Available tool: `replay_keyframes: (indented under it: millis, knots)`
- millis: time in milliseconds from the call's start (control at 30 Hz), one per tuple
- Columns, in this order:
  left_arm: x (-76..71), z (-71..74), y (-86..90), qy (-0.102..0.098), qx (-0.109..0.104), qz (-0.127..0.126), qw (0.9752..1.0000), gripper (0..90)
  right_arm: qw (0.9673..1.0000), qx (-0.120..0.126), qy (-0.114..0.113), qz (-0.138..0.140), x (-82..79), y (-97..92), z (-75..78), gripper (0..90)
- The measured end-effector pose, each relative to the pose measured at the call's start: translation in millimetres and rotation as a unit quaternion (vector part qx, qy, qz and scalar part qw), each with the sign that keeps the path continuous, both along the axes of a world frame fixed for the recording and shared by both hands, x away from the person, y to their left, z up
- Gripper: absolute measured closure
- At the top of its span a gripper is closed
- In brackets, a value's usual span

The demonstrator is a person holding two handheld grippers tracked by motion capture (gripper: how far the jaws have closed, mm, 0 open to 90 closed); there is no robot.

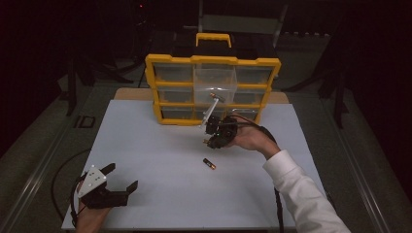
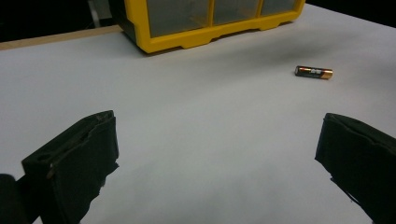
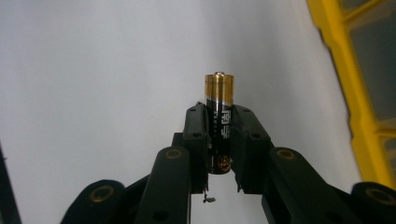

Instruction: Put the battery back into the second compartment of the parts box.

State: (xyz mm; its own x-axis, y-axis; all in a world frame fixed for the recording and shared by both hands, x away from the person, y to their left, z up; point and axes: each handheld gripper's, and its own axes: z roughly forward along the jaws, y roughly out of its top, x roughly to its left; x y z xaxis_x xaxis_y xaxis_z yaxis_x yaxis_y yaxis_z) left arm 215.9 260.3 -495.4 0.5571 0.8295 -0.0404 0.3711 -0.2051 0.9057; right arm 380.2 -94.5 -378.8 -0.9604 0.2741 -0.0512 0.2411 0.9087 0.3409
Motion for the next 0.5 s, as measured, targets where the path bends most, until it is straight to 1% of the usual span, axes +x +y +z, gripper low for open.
replay_keyframes:
  millis: [167,200,233,267,400,500]
  knots:
    - [-0.2,0.3,0.1,0.0,-0.001,-0.001,1.0,0.1,0.9998,0.01,-0.016,0.006,0.2,0.3,21.8,76.7]
    - [-0.2,0.3,0.1,0.0,-0.001,-0.001,1.0,0.1,0.9998,0.01,-0.016,0.006,0.2,0.3,21.8,76.7]
    - [0.0,0.2,0.4,-0.001,-0.001,0.0,1.0,0.1,0.9998,0.012,-0.016,0.006,0.4,0.1,25.3,76.7]
    - [0.0,0.1,0.3,-0.002,-0.002,0.001,1.0,0.1,0.9995,0.017,-0.024,0.007,2.2,-0.7,37.3,76.7]
    - [0.2,0.0,-0.3,0.0,-0.001,-0.001,1.0,0.1,0.9992,0.022,-0.03,0.014,5.2,-1.3,54.4,76.8]
    - [-0.2,0.5,-0.4,-0.001,0.0,-0.002,1.0,0.1,0.9991,0.026,-0.032,0.014,7.9,-1.1,66.2,76.8]
